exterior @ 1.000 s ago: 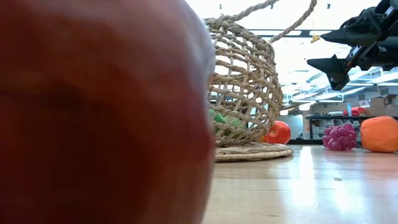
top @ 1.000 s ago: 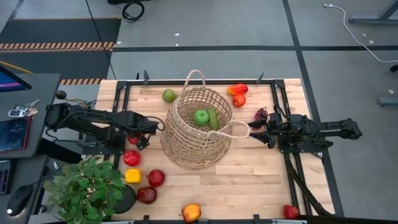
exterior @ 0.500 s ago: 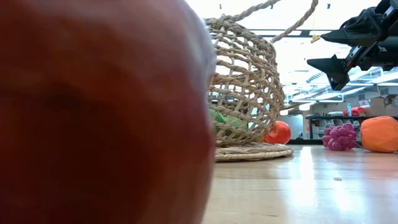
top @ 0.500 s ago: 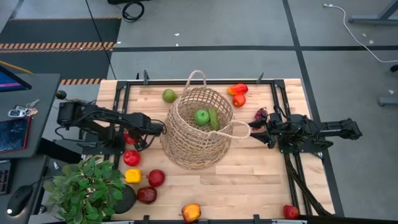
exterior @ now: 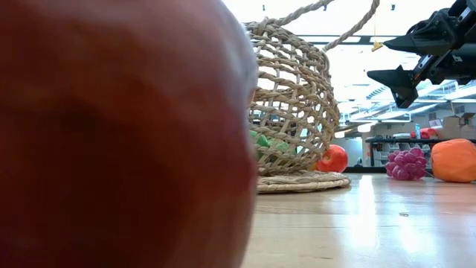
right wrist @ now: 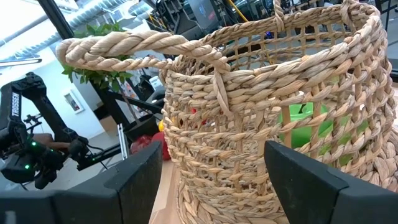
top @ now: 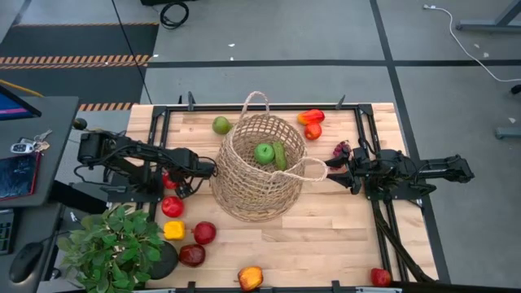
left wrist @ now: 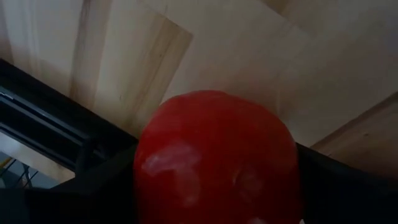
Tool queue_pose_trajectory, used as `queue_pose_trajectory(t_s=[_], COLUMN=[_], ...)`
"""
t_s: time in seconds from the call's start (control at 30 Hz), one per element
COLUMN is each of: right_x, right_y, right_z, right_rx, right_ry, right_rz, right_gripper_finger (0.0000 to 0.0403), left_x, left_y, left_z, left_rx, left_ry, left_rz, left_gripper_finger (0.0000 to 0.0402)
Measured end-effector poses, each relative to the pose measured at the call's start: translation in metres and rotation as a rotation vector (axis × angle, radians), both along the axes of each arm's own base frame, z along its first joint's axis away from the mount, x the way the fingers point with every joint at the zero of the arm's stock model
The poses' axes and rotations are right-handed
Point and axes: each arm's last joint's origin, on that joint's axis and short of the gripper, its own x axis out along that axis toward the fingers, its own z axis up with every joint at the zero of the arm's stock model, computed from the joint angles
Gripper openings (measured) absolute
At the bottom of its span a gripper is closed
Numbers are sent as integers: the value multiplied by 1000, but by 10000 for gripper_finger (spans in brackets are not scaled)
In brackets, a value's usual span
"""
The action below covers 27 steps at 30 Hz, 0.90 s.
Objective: Build produce basket
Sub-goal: Put the red apple into the basket
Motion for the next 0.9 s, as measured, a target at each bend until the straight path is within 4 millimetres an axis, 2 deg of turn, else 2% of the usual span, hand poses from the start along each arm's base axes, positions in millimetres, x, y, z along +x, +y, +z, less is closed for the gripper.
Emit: queue_pose_trajectory(t_s=[0.4,0.6,0.9], right_x=[0,0,0], right_y=[0,0,0], right_z=[0,0,0], right_rx=[0,0,0], right_ry=[0,0,0], right_rz=[0,0,0], right_gripper_finger=[284,284,284], left_x=[4,15,38], left_y=[1,5,14], left_z=[6,32,85], left_rx=[24,141,381], left_ry=[-3,15,-41], left_rz=[5,-43,-100], left_gripper_finger=[331,331,331])
